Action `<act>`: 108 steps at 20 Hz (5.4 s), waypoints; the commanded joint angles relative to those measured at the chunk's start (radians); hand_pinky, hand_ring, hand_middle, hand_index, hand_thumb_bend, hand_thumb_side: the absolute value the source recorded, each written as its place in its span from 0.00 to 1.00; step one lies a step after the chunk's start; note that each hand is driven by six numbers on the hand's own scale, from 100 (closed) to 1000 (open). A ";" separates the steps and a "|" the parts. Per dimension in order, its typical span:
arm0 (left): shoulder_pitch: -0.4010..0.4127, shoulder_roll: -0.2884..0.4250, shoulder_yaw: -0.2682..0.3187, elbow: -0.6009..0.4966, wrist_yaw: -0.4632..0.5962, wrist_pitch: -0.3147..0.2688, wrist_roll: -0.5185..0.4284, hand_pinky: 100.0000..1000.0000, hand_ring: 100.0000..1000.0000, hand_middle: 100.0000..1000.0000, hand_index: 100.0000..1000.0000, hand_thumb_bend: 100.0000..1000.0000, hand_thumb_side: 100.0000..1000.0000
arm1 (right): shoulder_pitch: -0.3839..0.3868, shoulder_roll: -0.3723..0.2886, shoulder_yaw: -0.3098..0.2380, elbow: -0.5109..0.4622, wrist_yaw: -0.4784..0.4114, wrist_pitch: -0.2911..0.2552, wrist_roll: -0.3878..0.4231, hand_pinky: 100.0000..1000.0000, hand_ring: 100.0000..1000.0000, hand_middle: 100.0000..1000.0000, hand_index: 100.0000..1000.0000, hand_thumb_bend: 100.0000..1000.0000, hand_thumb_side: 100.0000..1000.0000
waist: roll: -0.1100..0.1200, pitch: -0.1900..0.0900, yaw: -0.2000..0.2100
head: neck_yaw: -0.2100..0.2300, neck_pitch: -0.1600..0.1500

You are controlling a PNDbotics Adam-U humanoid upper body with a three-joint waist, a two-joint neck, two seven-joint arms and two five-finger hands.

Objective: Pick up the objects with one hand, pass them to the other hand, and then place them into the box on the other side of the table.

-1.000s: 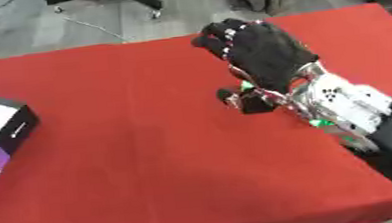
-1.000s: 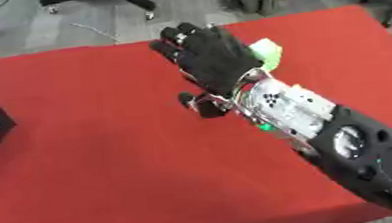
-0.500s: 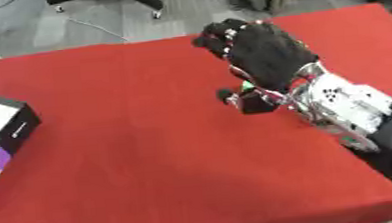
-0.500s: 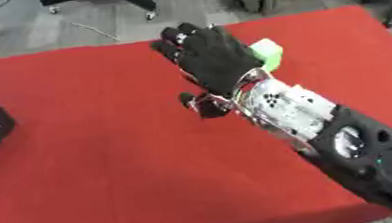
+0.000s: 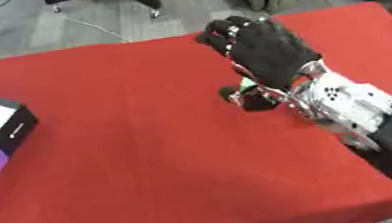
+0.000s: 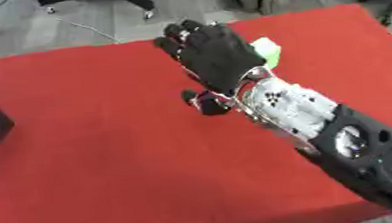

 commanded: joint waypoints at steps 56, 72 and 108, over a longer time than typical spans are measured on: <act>-0.001 0.022 -0.021 0.034 0.149 -0.042 -0.157 0.79 0.63 0.59 0.85 0.87 0.92 | 0.162 -0.094 -0.193 0.235 -0.808 0.679 -0.551 0.00 0.66 0.63 0.93 0.30 0.47 | 0.025 0.011 0.010 | -0.029 -0.003; 0.001 0.021 -0.020 0.040 0.148 -0.047 -0.161 0.79 0.63 0.60 0.85 0.87 0.92 | 0.167 -0.075 -0.147 0.377 -1.127 0.679 -0.845 0.00 0.67 0.64 0.93 0.30 0.49 | 0.025 0.014 0.014 | -0.034 -0.003; 0.003 0.021 -0.014 0.014 0.126 -0.004 -0.156 0.79 0.64 0.60 0.85 0.89 0.94 | 0.239 -0.139 -0.243 0.283 -0.931 0.679 -0.683 0.00 0.83 0.76 0.95 0.39 0.46 | 0.007 -0.003 -0.003 | -0.017 -0.003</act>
